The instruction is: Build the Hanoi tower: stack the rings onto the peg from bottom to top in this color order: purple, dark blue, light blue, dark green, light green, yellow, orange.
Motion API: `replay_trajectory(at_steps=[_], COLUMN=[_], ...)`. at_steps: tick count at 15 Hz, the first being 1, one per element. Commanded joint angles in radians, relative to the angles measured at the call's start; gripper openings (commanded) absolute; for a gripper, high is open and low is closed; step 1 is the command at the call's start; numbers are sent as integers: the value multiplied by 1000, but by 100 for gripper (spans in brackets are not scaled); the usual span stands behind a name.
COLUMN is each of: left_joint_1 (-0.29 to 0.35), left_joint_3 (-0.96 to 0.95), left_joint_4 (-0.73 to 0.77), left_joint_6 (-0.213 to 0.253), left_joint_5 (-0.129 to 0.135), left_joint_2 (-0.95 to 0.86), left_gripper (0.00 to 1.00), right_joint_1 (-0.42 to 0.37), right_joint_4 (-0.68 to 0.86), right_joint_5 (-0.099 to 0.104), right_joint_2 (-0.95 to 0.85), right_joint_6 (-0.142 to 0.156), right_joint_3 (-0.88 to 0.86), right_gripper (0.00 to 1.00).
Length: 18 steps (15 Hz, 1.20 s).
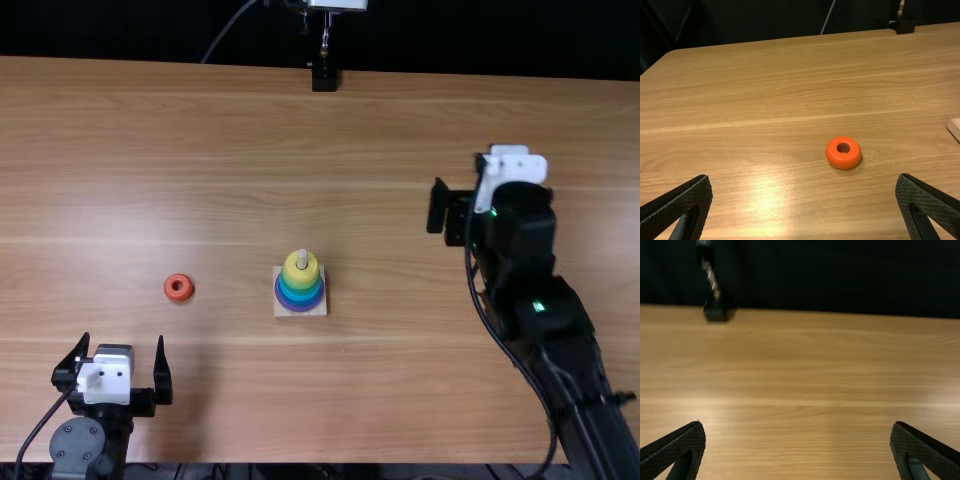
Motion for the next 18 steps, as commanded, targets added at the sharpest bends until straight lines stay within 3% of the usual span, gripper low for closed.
replay_trajectory(at_steps=[1, 3, 4, 6, 7, 10, 12, 18], left_joint_1=[-1, -1, -1, -1, -1, -1, -1, -1], left_joint_3=[-105, -105, -105, -105, -105, -105, -105, -105], left_joint_4=[-77, -77, -77, -77, -77, -77, -77, -77], left_joint_6=[-8, -8, -8, -8, -8, -8, -8, -8], left_joint_5=[-9, -9, -9, -9, -9, -9, -9, -9], left_joint_2=[-15, -15, -15, -15, -15, -15, -15, -15], left_gripper=[100, 100, 100, 100, 100, 100, 100, 100], right_joint_1=[-22, -68, -94, -156, -185, -197, -194, -202], right_joint_4=[37, 101, 142, 221, 250, 252, 249, 226], right_joint_5=[15, 6, -33, -191, -214, -221, -247, -250], right_joint_2=[-108, -252, -312, -422, -463, -629, -755, -1091], right_joint_6=[0, 3, 2, -4, -4, -2, -4, 2], right_joint_3=[-85, -196, -251, -364, -407, -535, -624, -863], right_gripper=[100, 100, 100, 100, 100, 100, 100, 100])
